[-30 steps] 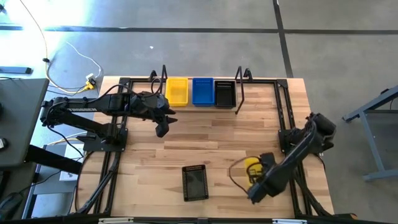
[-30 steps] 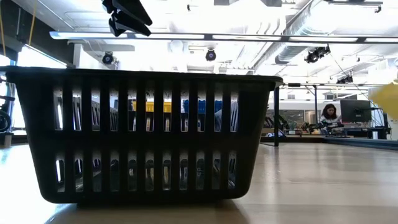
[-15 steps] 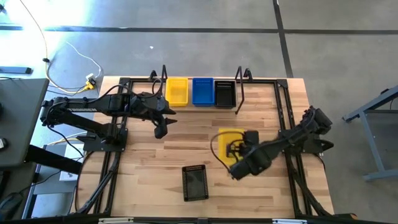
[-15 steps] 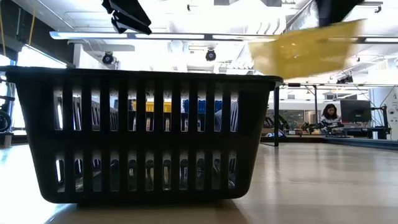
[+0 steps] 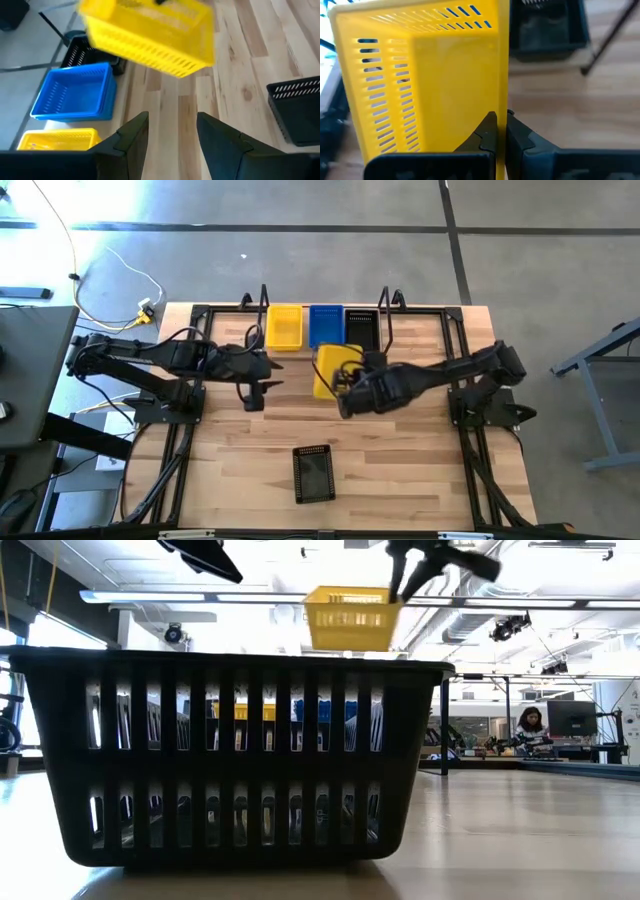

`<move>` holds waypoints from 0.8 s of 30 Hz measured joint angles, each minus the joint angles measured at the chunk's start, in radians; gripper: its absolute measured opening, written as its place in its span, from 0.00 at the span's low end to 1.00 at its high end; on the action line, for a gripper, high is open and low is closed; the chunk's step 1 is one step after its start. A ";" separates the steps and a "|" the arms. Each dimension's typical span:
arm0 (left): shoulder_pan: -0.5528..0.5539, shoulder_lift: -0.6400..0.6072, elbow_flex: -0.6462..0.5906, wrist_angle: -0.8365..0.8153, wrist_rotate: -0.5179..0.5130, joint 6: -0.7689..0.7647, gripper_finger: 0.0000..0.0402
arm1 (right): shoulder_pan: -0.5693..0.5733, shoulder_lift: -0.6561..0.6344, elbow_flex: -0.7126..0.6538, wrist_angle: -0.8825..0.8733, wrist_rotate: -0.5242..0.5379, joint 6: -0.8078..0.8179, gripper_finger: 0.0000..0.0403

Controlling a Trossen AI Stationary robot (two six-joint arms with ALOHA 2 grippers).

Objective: Stack baskets on shelf by color
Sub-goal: Stack the yellow bin on top of the yellow bin on the shelf

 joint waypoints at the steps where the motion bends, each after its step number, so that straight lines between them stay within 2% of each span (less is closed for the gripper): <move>1: -0.008 0.000 0.000 0.000 -0.008 0.003 0.39 | -0.014 0.000 0.000 0.027 0.012 -0.026 0.00; 7: -0.054 0.000 0.000 0.013 -0.031 0.031 0.39 | -0.082 0.000 0.000 0.128 0.057 -0.118 0.00; 15: -0.100 0.046 0.002 0.120 -0.113 0.206 0.39 | -0.125 0.001 0.000 0.285 0.060 -0.250 0.00; 20: -0.115 0.103 0.000 0.171 -0.169 0.266 0.39 | -0.125 0.001 -0.001 0.302 0.067 -0.265 0.00; 24: -0.126 0.157 -0.001 0.235 -0.254 0.297 0.39 | -0.125 0.002 -0.001 0.304 0.067 -0.265 0.00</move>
